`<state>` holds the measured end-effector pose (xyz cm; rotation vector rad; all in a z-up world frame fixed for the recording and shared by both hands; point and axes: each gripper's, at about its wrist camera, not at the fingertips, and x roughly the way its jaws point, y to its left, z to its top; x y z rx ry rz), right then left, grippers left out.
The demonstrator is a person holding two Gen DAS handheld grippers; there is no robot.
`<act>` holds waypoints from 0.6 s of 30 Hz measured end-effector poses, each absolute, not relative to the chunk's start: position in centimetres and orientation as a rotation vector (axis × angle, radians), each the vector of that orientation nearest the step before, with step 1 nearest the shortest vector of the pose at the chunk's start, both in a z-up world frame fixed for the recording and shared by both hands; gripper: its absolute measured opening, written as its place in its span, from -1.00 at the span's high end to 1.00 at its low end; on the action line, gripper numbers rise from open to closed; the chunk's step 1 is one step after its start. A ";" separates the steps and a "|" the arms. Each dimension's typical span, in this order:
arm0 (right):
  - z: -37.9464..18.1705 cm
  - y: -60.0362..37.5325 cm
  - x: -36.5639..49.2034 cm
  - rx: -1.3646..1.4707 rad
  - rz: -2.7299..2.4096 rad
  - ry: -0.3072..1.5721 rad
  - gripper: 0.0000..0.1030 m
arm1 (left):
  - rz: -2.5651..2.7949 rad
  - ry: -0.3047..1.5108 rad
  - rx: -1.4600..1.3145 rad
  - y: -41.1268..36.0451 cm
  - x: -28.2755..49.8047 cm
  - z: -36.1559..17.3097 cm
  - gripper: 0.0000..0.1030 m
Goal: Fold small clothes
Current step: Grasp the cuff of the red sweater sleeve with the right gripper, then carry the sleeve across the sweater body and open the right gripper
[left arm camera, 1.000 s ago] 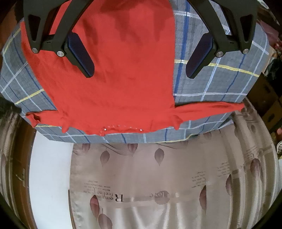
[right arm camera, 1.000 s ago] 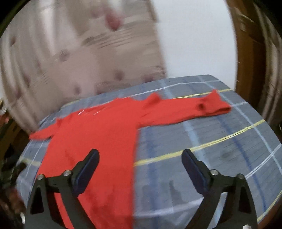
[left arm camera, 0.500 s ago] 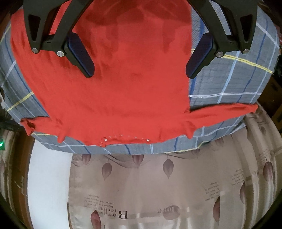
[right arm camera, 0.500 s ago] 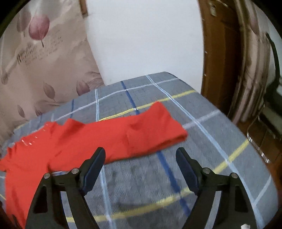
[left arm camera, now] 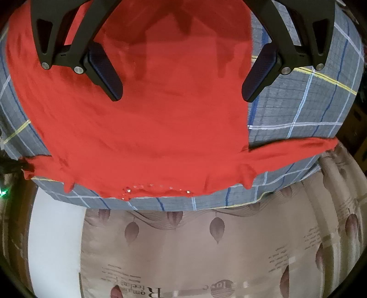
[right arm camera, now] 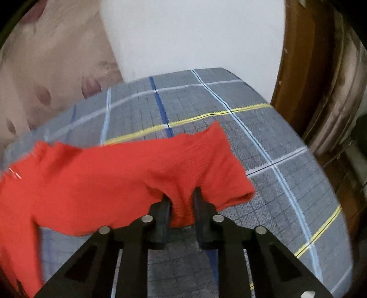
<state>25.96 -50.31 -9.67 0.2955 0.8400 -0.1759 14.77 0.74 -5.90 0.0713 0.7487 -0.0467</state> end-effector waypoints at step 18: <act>-0.2 -23.5 31.9 0.572 0.456 0.804 0.73 | 0.038 0.704 -0.059 10.1 13.2 -5.0 -1.00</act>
